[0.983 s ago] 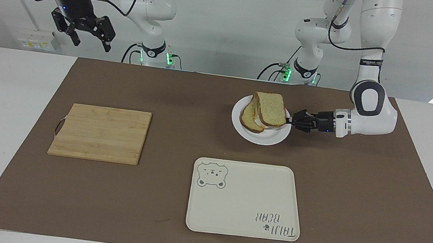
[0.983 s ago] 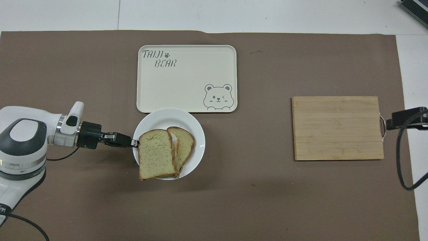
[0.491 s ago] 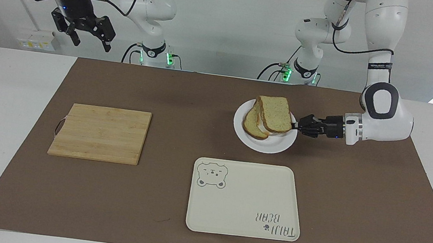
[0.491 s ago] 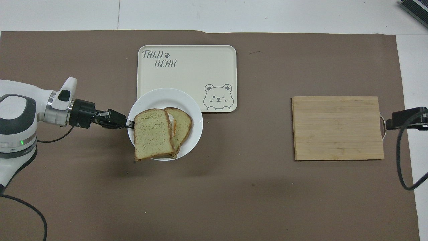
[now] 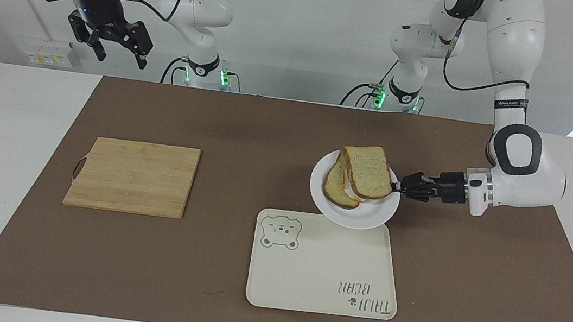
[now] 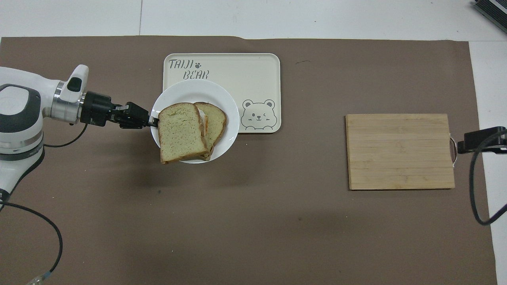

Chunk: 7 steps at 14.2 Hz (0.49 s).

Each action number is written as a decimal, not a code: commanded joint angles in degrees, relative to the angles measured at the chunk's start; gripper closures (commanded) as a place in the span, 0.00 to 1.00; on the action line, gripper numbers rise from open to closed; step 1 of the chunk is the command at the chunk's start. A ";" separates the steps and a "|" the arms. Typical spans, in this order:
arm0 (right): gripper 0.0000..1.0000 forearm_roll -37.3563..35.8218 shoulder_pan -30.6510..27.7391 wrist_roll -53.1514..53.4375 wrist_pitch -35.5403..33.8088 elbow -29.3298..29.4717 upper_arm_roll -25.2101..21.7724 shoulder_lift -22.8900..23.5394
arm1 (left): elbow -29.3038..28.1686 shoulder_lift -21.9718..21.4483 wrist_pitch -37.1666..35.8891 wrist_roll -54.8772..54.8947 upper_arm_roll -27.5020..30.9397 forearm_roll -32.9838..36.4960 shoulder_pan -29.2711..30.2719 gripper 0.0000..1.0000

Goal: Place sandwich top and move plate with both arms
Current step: 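Lift the plate with the left gripper and carry it onto the bear tray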

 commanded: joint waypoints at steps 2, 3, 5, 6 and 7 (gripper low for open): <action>0.00 -0.39 -0.56 -1.48 -0.33 -0.39 0.35 -0.52 | 10.62 7.34 -2.37 -2.74 -0.20 -0.56 -0.12 1.00; 0.00 -0.39 -0.65 -1.39 -0.25 -0.48 0.26 -0.52 | 12.30 8.93 -2.37 -2.75 -0.29 -1.17 -0.12 1.00; 0.00 -0.65 -0.56 -1.39 -0.07 -0.48 0.26 -0.52 | 15.73 12.53 -2.11 -2.66 -0.99 -1.44 -0.04 1.00; 0.00 -0.74 -0.56 -1.48 0.11 -0.48 0.26 -0.52 | 17.57 13.94 -1.85 -2.66 -1.78 -1.44 0.31 1.00; 0.00 -1.17 -0.56 -1.56 0.19 -0.48 0.26 -0.52 | 18.81 15.61 -1.67 -2.66 -2.31 -1.53 0.40 1.00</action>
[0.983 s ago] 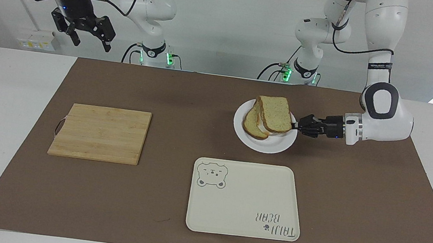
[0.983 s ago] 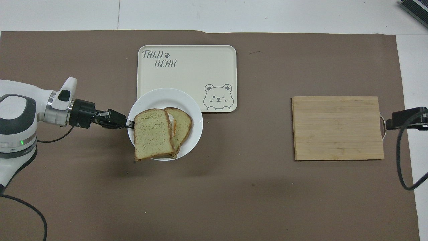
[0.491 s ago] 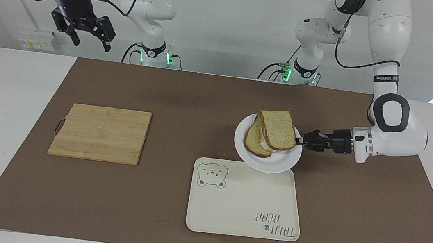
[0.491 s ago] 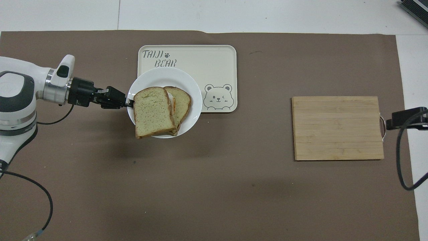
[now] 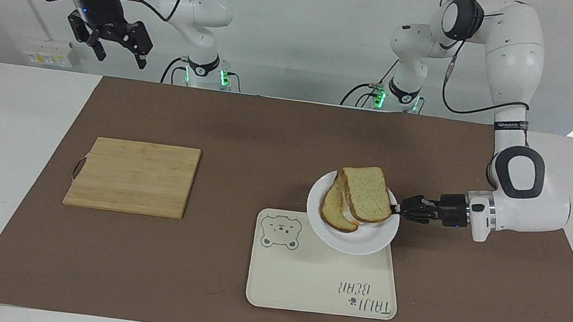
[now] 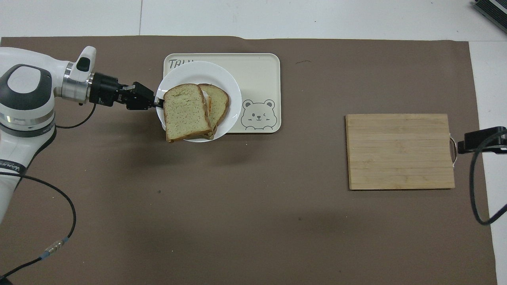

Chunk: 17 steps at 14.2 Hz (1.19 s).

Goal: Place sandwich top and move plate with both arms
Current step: 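Lift the plate with the left gripper and carry it onto the bear tray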

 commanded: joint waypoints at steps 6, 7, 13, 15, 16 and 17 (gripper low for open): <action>0.00 -1.35 -0.56 -1.65 0.20 -0.48 0.47 -0.52 | 10.59 10.10 0.80 -1.17 -3.01 -1.45 0.52 1.00; 0.00 -1.35 -0.56 -1.57 0.20 -0.48 0.47 -0.52 | 10.95 10.36 2.11 -1.09 -3.18 -1.45 0.52 1.00; 0.00 -1.53 -0.47 -1.74 0.46 -0.57 0.56 -0.52 | 18.94 19.31 2.13 -0.56 -5.46 -1.18 0.61 1.00; 0.00 -1.62 -0.38 -1.92 1.86 -0.83 0.56 -0.60 | 19.91 21.07 2.30 0.75 -5.82 -1.10 0.52 1.00; 0.00 -1.62 -0.38 -2.61 2.39 -0.83 0.56 -0.60 | 20.18 21.35 2.47 0.93 -5.99 -1.10 0.52 1.00; 0.00 -1.79 -0.38 -3.66 2.65 -1.01 0.56 -0.60 | 20.61 21.87 2.91 1.28 -6.08 -1.01 0.52 1.00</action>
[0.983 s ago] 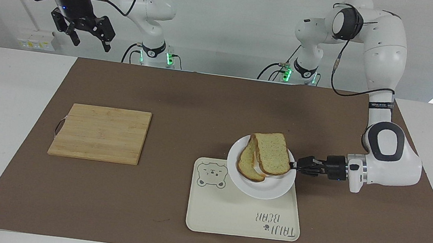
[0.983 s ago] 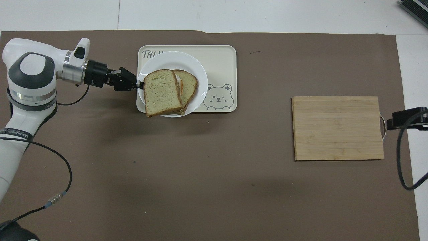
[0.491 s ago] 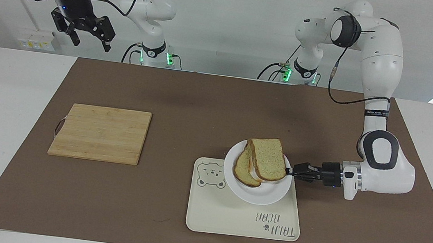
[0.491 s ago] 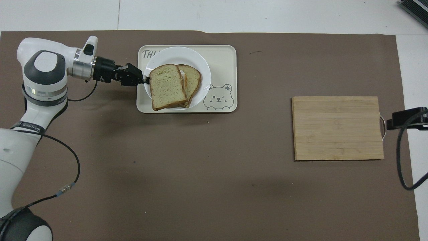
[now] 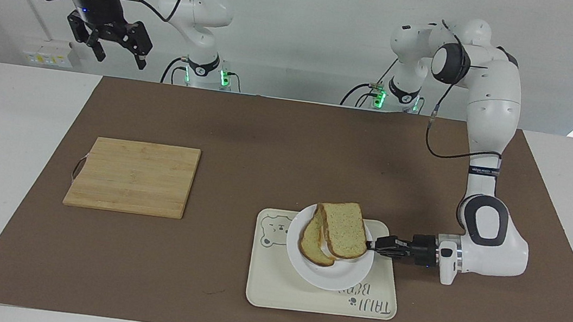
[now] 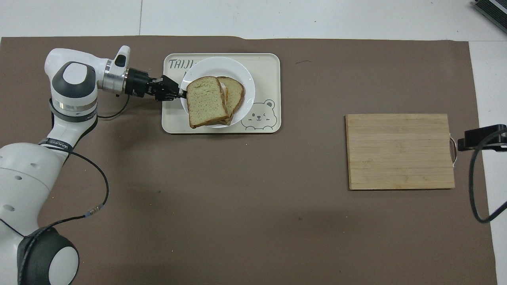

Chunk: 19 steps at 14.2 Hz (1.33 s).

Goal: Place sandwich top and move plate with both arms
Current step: 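Lift the plate with the left gripper and carry it onto the bear tray, then lower the plate onto the tray and open the left gripper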

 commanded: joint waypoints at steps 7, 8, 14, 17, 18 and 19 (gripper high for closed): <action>0.00 -2.05 -0.38 -4.02 1.37 -1.18 0.47 -0.69 | 4.61 4.15 0.31 3.09 -0.81 -0.43 0.45 1.00; 0.00 -2.05 -0.47 -4.02 1.37 -1.18 0.47 -0.61 | 4.61 4.15 0.40 3.18 -0.81 -0.43 0.45 1.00; 0.00 -2.05 -0.38 -4.02 1.29 -1.18 0.47 -0.69 | 4.00 4.68 1.10 3.88 -0.72 -0.34 0.45 1.00; 0.00 -2.05 -0.38 -4.10 1.28 -1.18 0.47 -0.69 | 4.17 4.59 0.32 3.53 -0.81 -0.34 0.45 1.00; 0.00 -2.05 -0.38 -4.10 1.28 -1.18 0.47 -0.69 | 4.17 4.16 -0.12 3.36 -0.37 -0.34 0.45 1.00; 0.00 -2.05 -0.47 -4.10 1.28 -1.18 0.47 -0.69 | 4.17 3.80 -0.48 3.27 -0.11 -0.25 0.53 1.00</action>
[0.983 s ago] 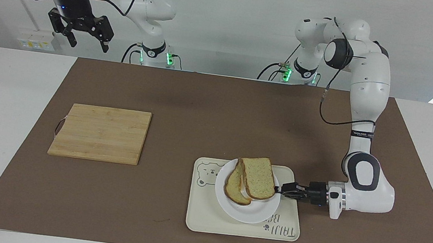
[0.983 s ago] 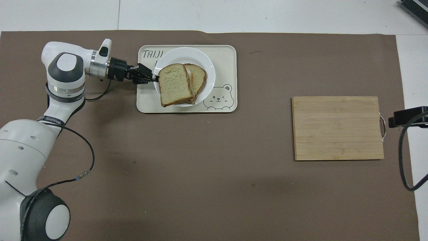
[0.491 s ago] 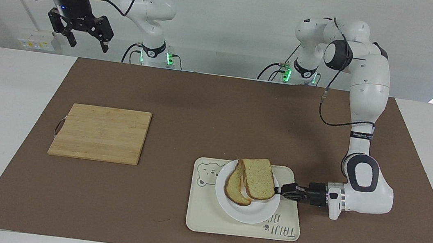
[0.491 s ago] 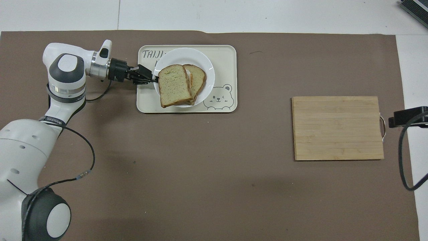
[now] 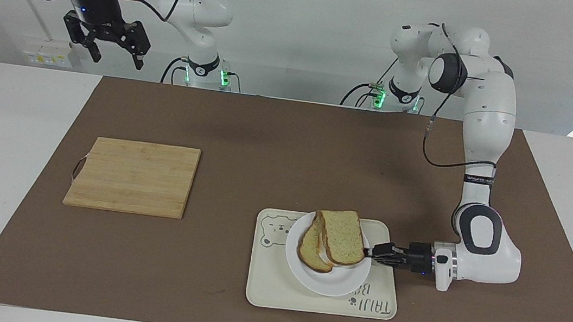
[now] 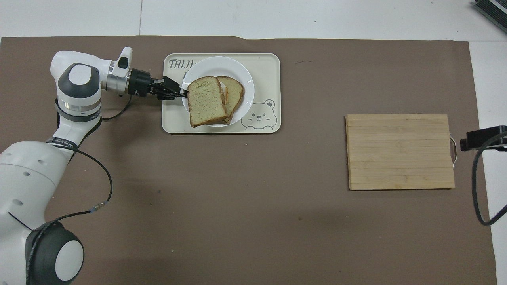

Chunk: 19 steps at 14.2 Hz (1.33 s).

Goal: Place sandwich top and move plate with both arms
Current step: 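Lower the plate onto the tray and open the left gripper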

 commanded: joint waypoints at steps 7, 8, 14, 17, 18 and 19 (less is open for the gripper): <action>0.00 -0.88 -0.47 -1.63 1.02 -1.13 0.43 -0.69 | 1.26 -1.37 -2.04 -1.30 0.39 -0.16 0.76 1.00; 0.00 -0.88 -0.47 -1.63 1.02 -1.13 0.43 -0.69 | 0.99 -1.46 -1.86 -1.39 0.39 -0.08 0.67 1.00; 0.00 -0.88 -0.38 -1.63 1.02 -1.13 0.43 -0.69 | 0.90 -1.46 0.42 -3.23 0.39 2.46 -0.03 1.00; 0.00 -0.88 -0.38 -1.63 1.02 -1.13 0.43 -0.69 | 0.82 -1.46 1.56 -3.85 0.39 3.26 -0.21 1.00; 0.00 -0.88 -0.47 -1.54 1.02 -1.13 0.43 -0.69 | 0.12 -1.46 2.44 -3.76 0.30 4.22 -0.38 1.00; 0.00 -0.88 -0.38 -1.54 1.02 -1.13 0.43 -0.69 | -0.67 -1.46 3.14 -3.67 0.30 4.40 -0.30 1.00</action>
